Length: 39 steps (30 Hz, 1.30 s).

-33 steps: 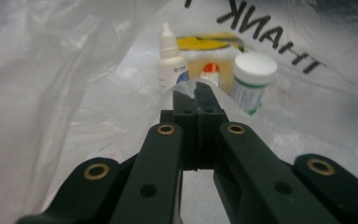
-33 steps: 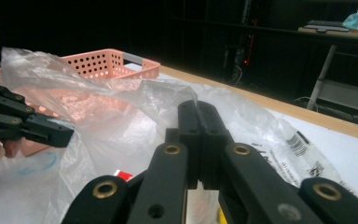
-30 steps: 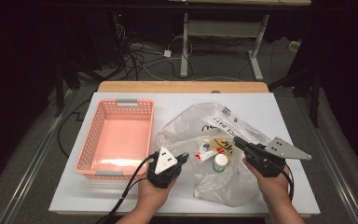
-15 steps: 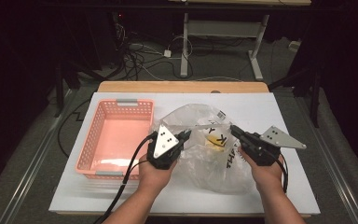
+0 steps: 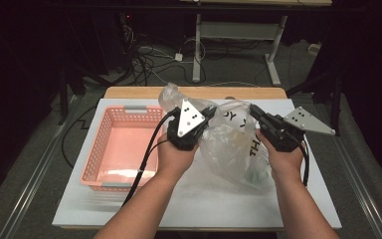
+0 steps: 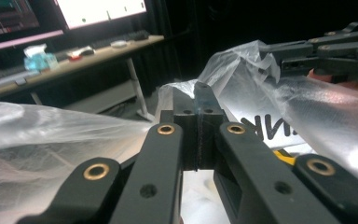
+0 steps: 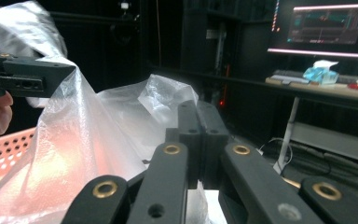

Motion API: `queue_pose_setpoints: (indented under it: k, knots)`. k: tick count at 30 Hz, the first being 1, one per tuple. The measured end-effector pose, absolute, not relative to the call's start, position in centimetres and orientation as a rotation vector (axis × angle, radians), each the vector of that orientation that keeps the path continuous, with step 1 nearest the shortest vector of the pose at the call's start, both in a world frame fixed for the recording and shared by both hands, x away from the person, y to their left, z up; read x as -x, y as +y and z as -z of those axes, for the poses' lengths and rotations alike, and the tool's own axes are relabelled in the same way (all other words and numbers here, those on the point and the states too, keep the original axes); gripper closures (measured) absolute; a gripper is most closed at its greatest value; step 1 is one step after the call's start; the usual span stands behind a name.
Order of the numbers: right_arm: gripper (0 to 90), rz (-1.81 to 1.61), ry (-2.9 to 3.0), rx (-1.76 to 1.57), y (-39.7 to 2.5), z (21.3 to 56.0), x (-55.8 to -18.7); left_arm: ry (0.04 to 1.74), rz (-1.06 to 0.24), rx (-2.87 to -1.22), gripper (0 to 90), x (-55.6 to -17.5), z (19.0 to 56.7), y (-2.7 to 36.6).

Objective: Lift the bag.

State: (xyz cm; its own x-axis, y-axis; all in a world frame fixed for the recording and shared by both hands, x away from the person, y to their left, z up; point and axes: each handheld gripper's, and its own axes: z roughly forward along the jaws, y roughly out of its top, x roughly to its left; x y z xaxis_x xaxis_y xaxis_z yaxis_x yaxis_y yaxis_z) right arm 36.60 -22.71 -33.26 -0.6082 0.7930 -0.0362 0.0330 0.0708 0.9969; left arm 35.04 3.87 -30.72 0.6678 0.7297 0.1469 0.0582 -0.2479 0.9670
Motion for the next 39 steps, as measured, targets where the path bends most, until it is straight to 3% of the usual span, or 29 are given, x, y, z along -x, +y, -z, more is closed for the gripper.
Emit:
queue_pose_setpoints:
  k: [19, 39]
  knots:
    - [90.0, -1.618, 1.526, -0.831, -26.5, 26.1, -37.8, 0.646, -0.817, -1.630, 88.1, -37.4, 24.8, 4.0]
    - [90.0, -1.589, 1.619, -0.847, -25.1, 28.9, -38.7, 0.713, -0.766, -1.711, 87.6, -38.7, 27.5, 4.5]
